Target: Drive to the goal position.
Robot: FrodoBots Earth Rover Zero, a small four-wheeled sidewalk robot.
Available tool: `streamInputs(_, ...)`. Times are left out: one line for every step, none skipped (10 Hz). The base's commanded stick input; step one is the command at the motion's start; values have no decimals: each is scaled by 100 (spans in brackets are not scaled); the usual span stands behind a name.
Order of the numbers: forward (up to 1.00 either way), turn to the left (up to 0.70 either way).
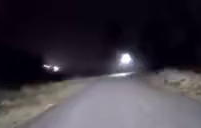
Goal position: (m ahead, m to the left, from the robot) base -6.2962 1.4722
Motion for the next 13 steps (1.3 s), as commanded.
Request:
streamInputs(100, -5)
streamInputs(100, -6)
streamInputs(100, -6)
streamInputs(100, -6)
streamInputs(100, -7)
streamInputs(100, -7)
streamInputs(100, -8)
streamInputs(100, -8)
streamInputs(100, -9)
streamInputs(100, -9)
streamInputs(100, -9)
streamInputs(100, -9)
streamInputs(100, -9)
